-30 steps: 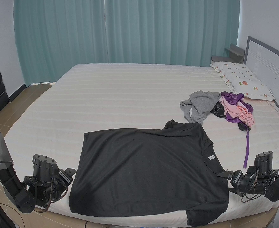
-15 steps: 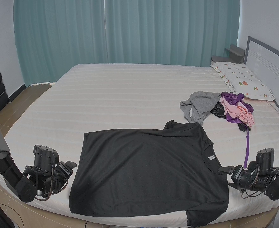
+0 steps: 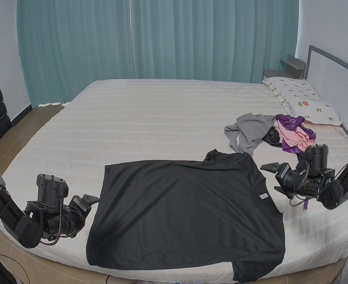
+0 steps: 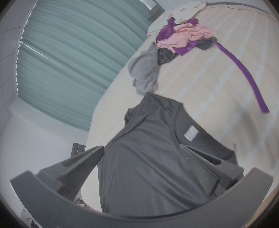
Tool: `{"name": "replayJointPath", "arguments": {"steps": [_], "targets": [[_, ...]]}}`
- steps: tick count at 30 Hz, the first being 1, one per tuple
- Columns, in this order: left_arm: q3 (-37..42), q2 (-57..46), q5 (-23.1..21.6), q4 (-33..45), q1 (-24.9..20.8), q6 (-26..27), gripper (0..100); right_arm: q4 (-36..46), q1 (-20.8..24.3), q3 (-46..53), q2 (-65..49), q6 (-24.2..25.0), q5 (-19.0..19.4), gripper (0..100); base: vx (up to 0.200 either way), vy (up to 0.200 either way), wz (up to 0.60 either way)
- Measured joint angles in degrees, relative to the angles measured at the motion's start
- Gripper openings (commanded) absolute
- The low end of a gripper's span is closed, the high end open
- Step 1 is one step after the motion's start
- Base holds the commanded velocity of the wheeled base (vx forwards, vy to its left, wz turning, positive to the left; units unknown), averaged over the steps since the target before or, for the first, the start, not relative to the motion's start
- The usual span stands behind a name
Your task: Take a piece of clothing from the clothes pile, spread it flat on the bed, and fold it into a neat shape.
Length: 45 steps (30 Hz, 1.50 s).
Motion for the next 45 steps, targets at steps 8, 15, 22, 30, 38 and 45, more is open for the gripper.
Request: {"name": "replayJointPath", "arguments": {"steps": [8,15,22,30,38,45], "targets": [[-0.3,3.3,-0.9,-4.3,0.3,-2.2,100,5.9,0.4,-15.9,10.0,-1.5,-0.3,100,0.000,0.000,0.00],[0.2,7.8,-0.7,-8.2,0.6,-3.1,100,9.4,-1.1,-29.0,20.9,-3.4,-0.4,100,0.000,0.000,0.00],[1.4,9.1,-0.5,-9.3,1.0,-3.3,100,15.1,-2.8,-44.1,27.3,-6.3,-2.5,100,0.000,0.000,0.00],[2.8,8.4,-0.4,-10.4,1.2,-3.3,100,22.3,-3.9,-57.5,32.9,-14.7,-3.9,100,0.000,0.000,0.00],[3.1,7.9,-0.4,-10.6,1.2,-3.3,100,24.8,-3.9,-62.9,37.1,-15.2,-3.4,0,0.000,0.000,0.00],[2.9,8.0,-0.4,-10.6,1.1,-3.1,100,25.4,-3.7,-61.3,37.9,-16.7,-3.1,0,0.000,0.000,0.00]]}}
